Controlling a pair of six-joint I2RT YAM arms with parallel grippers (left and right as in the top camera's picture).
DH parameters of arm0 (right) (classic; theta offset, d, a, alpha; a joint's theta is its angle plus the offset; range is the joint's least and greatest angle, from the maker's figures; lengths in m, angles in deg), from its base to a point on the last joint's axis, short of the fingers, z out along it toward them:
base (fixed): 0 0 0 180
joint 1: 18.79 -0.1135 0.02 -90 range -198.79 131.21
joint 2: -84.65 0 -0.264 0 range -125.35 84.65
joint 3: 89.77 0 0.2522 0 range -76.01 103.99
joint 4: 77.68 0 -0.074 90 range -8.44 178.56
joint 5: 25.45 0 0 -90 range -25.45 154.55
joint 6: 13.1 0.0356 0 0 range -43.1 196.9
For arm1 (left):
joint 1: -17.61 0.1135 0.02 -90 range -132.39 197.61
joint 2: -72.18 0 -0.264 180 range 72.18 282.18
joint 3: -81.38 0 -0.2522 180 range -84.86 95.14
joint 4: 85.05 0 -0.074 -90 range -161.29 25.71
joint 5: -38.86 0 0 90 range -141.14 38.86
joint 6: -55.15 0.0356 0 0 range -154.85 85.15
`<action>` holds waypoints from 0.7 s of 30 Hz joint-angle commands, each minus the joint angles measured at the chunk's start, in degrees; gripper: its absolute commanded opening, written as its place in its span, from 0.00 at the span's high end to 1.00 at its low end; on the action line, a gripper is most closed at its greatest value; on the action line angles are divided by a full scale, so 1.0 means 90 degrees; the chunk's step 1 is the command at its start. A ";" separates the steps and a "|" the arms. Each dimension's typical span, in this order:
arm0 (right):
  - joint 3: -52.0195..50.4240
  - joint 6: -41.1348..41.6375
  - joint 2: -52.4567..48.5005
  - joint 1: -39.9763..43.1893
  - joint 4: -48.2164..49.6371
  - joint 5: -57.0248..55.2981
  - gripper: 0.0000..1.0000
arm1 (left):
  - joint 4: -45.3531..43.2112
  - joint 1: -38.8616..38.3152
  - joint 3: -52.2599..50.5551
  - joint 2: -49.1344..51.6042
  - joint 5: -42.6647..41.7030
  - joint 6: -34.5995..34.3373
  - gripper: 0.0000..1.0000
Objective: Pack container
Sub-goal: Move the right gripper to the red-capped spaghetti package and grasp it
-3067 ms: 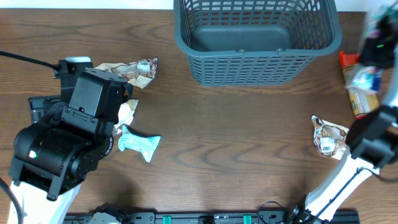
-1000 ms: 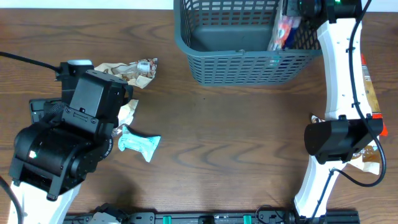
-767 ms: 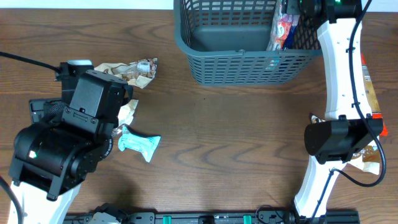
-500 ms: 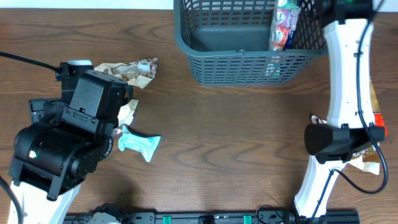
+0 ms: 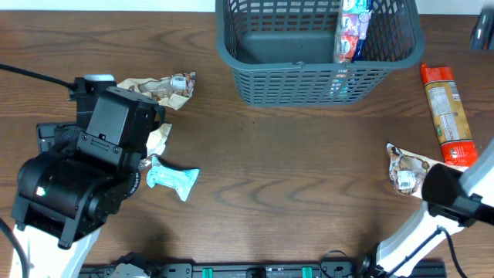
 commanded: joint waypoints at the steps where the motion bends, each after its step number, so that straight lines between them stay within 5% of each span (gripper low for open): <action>1: -0.0396 -0.1175 -0.0090 0.0389 -0.0289 0.1477 0.01 | 0.0019 0.0041 0.0010 0.0007 0.0005 -0.0034 0.01; 11: -0.2511 -0.1919 -0.0338 0.0809 0.0874 0.0352 0.01 | 0.0022 0.0041 0.0010 0.0007 0.0005 -0.0034 0.01; 21: -0.2669 -0.2295 -0.1552 0.0901 0.1384 -0.0148 0.01 | 0.0027 0.0041 0.0010 0.0007 -0.0017 -0.0034 0.01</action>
